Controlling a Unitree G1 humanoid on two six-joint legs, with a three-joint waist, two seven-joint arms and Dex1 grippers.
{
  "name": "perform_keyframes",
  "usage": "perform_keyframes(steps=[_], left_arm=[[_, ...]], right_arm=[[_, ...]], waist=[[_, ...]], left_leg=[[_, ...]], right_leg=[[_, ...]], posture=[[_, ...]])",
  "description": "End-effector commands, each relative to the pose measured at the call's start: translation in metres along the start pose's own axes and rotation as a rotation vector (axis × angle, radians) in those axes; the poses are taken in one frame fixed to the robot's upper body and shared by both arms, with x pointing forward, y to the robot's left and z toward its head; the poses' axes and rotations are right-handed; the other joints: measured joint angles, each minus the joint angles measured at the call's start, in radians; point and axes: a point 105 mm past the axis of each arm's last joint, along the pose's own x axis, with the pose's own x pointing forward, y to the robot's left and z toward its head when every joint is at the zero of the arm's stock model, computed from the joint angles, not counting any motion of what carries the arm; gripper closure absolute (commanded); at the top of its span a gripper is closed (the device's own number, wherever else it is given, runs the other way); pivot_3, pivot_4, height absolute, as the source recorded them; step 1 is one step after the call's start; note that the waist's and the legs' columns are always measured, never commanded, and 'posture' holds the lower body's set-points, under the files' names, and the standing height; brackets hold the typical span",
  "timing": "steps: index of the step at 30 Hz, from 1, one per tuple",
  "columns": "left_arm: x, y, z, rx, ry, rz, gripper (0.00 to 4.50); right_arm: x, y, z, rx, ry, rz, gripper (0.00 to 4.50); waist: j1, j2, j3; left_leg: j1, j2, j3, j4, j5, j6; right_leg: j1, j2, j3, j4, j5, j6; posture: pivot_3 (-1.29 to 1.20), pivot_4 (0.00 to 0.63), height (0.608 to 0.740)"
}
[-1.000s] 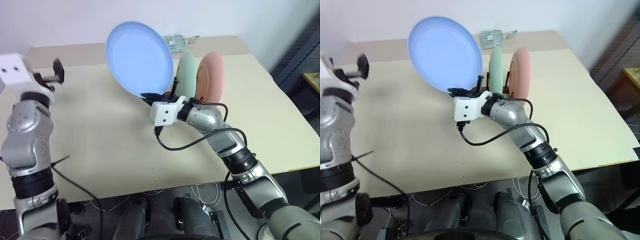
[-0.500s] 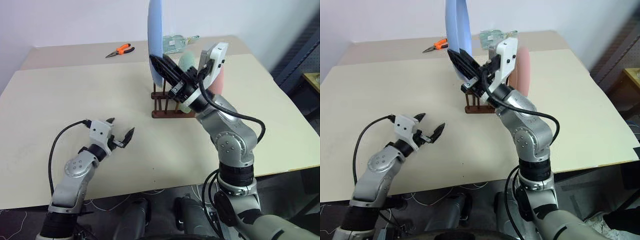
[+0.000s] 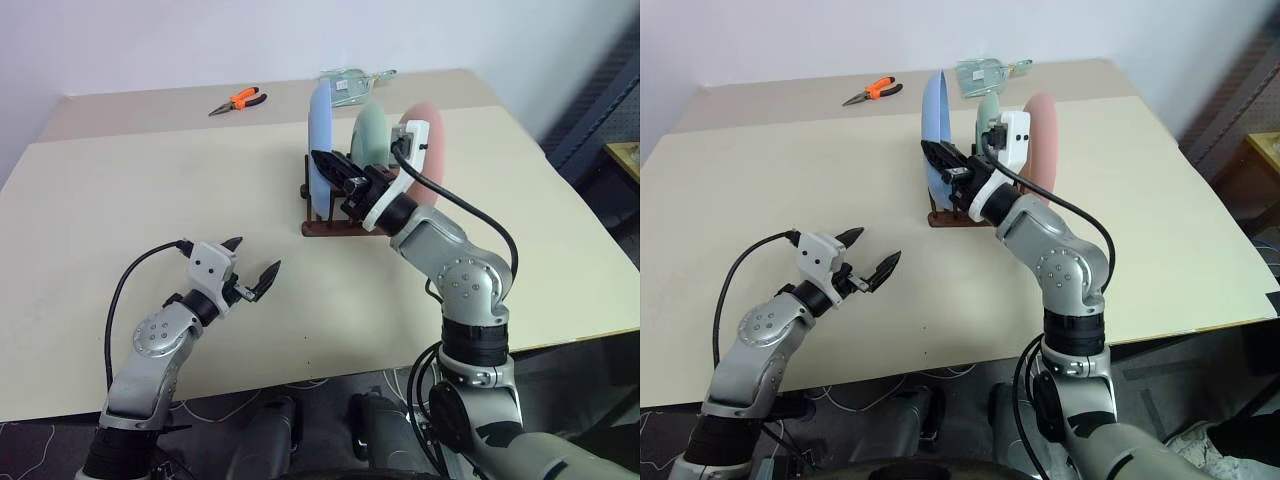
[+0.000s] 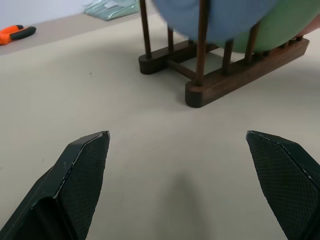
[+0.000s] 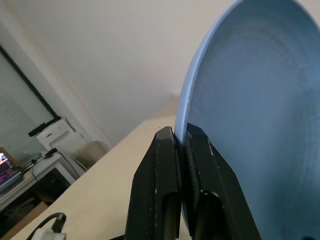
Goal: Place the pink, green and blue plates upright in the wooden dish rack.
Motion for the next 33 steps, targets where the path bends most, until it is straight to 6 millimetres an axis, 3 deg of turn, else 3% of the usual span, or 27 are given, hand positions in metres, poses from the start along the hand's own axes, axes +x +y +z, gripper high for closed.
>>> perform_keyframes(steps=[1, 5, 6, 7, 11, 14, 25, 29, 33], left_arm=[[0.001, -0.003, 0.015, 0.032, -0.057, -0.013, 0.03], [0.002, -0.004, 0.015, 0.038, -0.057, -0.015, 0.03], [0.002, -0.004, 0.015, 0.039, -0.057, -0.015, 0.0], [0.002, -0.004, 0.015, 0.039, -0.057, -0.015, 0.0], [0.002, -0.005, 0.014, 0.04, -0.054, -0.015, 0.0], [0.002, -0.005, 0.014, 0.039, -0.053, -0.016, 0.0], [0.004, -0.006, 0.014, 0.031, -0.058, -0.013, 0.0], [0.005, 0.004, 0.016, 0.049, -0.065, 0.023, 0.0], [0.003, 0.02, 0.012, 0.082, -0.048, 0.069, 0.0]], right_arm=[[0.005, 0.001, 0.016, 0.013, -0.017, 0.018, 4.5], [0.006, -0.004, 0.018, -0.015, 0.008, -0.001, 4.5], [0.006, -0.005, 0.018, -0.031, 0.013, -0.004, 3.83], [0.006, -0.005, 0.019, -0.045, 0.016, -0.005, 3.52], [0.008, -0.002, 0.022, -0.15, 0.018, -0.003, 1.57], [0.008, 0.001, 0.027, -0.211, -0.002, 0.005, 1.57], [-0.008, 0.024, 0.067, -0.731, -0.092, 0.052, 1.57], [-0.034, 0.004, 0.101, -0.888, -0.122, -0.042, 1.57], [-0.086, -0.031, 0.129, -0.948, -0.066, -0.169, 1.57]], waist=[[0.001, 0.0, 0.0], [0.002, 0.0, 0.0], [0.002, 0.0, 0.0], [0.002, 0.0, 0.0], [0.001, 0.0, 0.0], [0.0, 0.0, 0.0], [0.003, 0.001, 0.0], [0.008, 0.0, 0.001], [0.027, 0.0, 0.001]], left_leg=[[0.0, 0.0, 0.0, 0.0, 0.0, 0.0], [0.0, 0.0, 0.0, 0.0, 0.0, 0.0], [0.0, 0.0, 0.0, 0.0, 0.0, 0.0], [0.0, 0.0, 0.0, 0.0, 0.0, 0.0], [0.0, 0.0, 0.0, 0.0, 0.0, 0.0], [0.0, 0.0, 0.0, 0.0, 0.0, 0.0], [0.0, 0.0, 0.0, 0.0, 0.0, 0.0], [0.0, 0.0, 0.0, 0.0, 0.0, 0.0], [-0.001, 0.0, 0.0, 0.001, -0.001, 0.002]], right_leg=[[0.0, 0.0, 0.0, 0.0, 0.0, 0.0], [0.0, 0.0, 0.0, 0.0, 0.0, 0.0], [0.0, 0.0, 0.0, 0.0, 0.0, 0.0], [0.0, 0.0, 0.0, 0.0, 0.0, 0.0], [0.0, 0.0, 0.0, 0.0, 0.0, 0.0], [0.0, 0.0, 0.0, 0.0, 0.0, 0.0], [0.0, 0.0, -0.001, -0.001, 0.0, 0.0], [0.001, -0.001, -0.001, -0.001, 0.0, 0.0], [0.003, -0.001, -0.002, -0.005, 0.0, 0.0]], posture=[[0.0, 0.15, 0.74], [0.0, 0.15, 0.74], [0.0, 0.15, 0.74], [0.0, 0.15, 0.74], [0.0, 0.15, 0.74], [0.0, 0.15, 0.74], [0.0, 0.15, 0.74], [0.0, 0.15, 0.74], [0.0, 0.15, 0.74]])
